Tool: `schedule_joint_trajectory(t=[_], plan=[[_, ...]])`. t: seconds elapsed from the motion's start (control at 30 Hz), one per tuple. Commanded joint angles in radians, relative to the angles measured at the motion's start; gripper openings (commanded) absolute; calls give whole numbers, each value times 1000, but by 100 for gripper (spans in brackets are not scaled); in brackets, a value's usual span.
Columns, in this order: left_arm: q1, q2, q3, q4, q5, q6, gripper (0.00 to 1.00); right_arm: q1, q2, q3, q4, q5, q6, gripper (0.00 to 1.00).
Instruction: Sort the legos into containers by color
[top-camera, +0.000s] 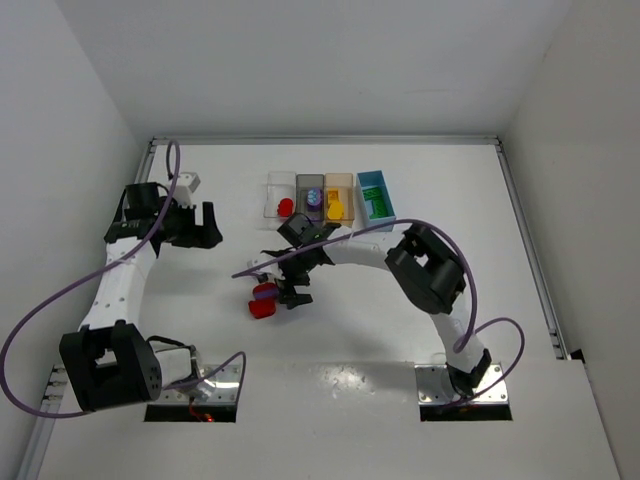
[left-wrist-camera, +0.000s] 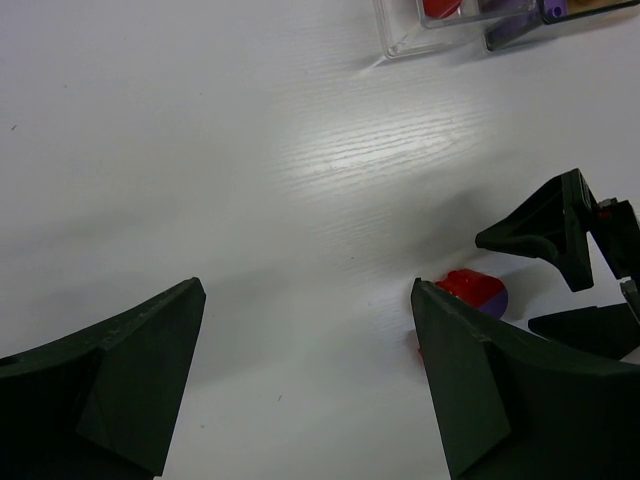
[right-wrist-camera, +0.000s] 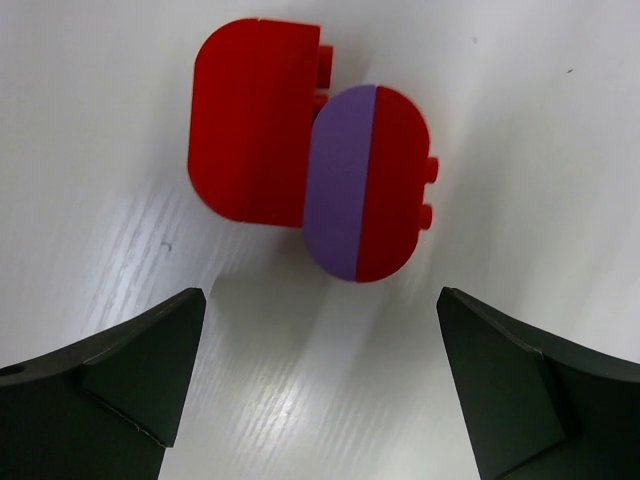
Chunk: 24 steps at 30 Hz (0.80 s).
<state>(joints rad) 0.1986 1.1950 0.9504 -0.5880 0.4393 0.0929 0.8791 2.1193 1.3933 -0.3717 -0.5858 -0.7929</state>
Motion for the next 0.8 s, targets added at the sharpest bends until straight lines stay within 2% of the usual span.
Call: schedule_joint_trajectory(t=[0.0,0.33,0.77], plan=[[10,5,7,28,22,-2,91,-6,25,69,-6,-85,-34,100],[10,23,7,37,32,-2,91,3,77,142,-6,-94,-52,100],[10,23,-12,47,32,-2,91,12,96,173,-4,-112,-123,85]])
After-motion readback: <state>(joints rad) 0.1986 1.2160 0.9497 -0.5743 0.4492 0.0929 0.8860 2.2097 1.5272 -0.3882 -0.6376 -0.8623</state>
